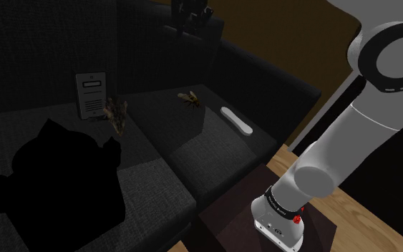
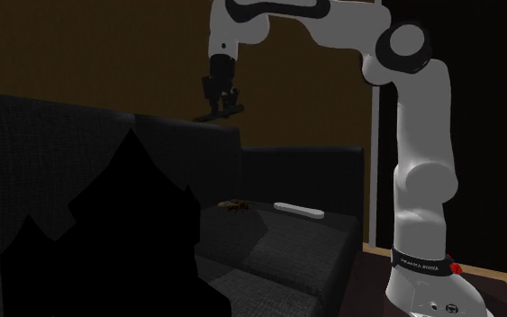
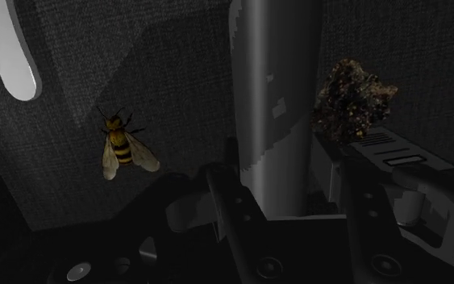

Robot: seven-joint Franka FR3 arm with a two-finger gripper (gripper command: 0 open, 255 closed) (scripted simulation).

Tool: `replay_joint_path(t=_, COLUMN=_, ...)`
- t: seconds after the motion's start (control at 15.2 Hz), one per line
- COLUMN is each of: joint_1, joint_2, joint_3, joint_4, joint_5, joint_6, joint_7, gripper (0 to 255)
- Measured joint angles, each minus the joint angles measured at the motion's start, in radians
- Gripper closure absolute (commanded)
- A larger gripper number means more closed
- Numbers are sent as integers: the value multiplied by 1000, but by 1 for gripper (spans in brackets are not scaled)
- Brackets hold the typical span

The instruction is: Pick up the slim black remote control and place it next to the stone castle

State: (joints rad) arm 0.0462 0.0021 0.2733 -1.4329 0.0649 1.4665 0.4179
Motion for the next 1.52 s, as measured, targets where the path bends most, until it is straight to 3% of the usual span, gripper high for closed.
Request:
replay_joint_path(t=0.59, joint_1=139, joint_2=167, joint_3=108, joint_4=194, joint_5=-72, joint_6=-25, joint_7=232, gripper=255)
replay_joint_path(t=0.99, joint_1=286, joint_2=349, joint_3=157, joint_4=444, joint_5=-164, joint_6=-99, joint_7=384, gripper=255)
replay_joint_path(t=1.19, joint_1=291, joint_2=354, joint_3=158, joint_4=418, joint_5=-166, joint_6=-69, joint_7=394, gripper=255)
replay_joint_path(t=1.52, joint_1=266, joint_2=305, joint_3=158, joint_4=279, joint_5=-144, joint_6=23, joint_7=388, gripper=255)
